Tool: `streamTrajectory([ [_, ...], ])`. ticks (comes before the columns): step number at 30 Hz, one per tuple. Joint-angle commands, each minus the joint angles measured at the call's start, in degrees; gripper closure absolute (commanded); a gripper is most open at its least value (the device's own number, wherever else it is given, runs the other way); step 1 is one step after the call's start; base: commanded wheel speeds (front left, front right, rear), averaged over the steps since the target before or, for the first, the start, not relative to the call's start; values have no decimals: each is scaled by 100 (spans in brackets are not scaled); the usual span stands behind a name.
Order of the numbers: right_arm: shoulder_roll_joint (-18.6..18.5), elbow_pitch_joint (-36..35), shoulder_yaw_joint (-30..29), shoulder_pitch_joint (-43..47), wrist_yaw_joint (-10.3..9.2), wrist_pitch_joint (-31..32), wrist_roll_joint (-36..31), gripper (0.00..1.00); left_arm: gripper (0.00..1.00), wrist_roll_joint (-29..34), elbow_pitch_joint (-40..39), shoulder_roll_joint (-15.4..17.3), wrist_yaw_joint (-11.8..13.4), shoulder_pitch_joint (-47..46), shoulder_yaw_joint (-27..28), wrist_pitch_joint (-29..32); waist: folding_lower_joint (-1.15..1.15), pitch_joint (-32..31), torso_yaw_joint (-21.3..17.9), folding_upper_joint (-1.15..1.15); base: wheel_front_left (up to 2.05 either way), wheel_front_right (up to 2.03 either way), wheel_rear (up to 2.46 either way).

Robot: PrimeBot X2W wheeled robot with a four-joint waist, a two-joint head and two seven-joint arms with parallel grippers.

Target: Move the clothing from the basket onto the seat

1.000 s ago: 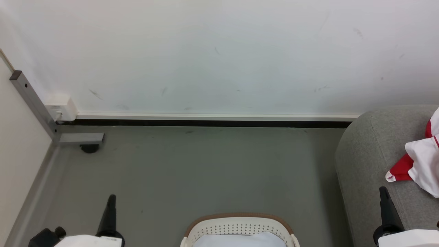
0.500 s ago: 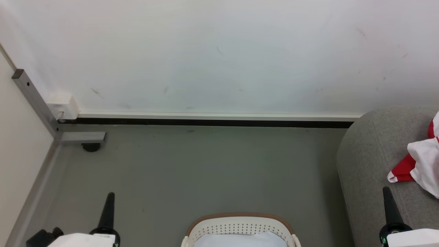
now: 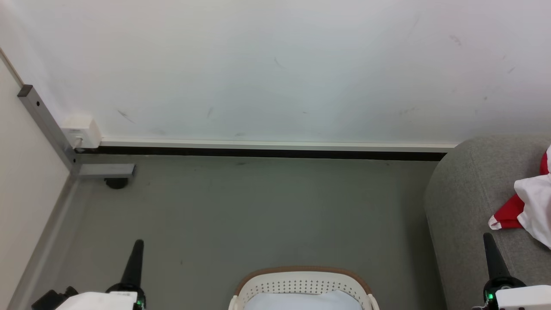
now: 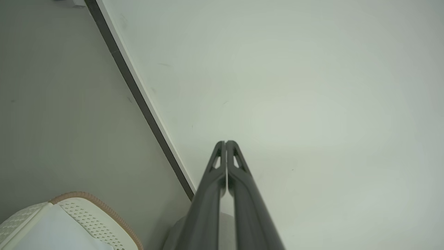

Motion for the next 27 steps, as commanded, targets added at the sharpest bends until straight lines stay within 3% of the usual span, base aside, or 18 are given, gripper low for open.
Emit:
streamTrajectory([
  [1, -2, -65, -40, -113, -8, 43, 172, 100, 100, -215, -49, 38, -40, -113, 31, 45, 0, 2, 6, 0, 0, 0, 0],
  [27, 19, -57, -210, -128, -10, 349, 1201, 100, 100, -1290, -70, 39, -44, -145, 114, 344, -1, 26, 73, 0, 0, 0, 0],
])
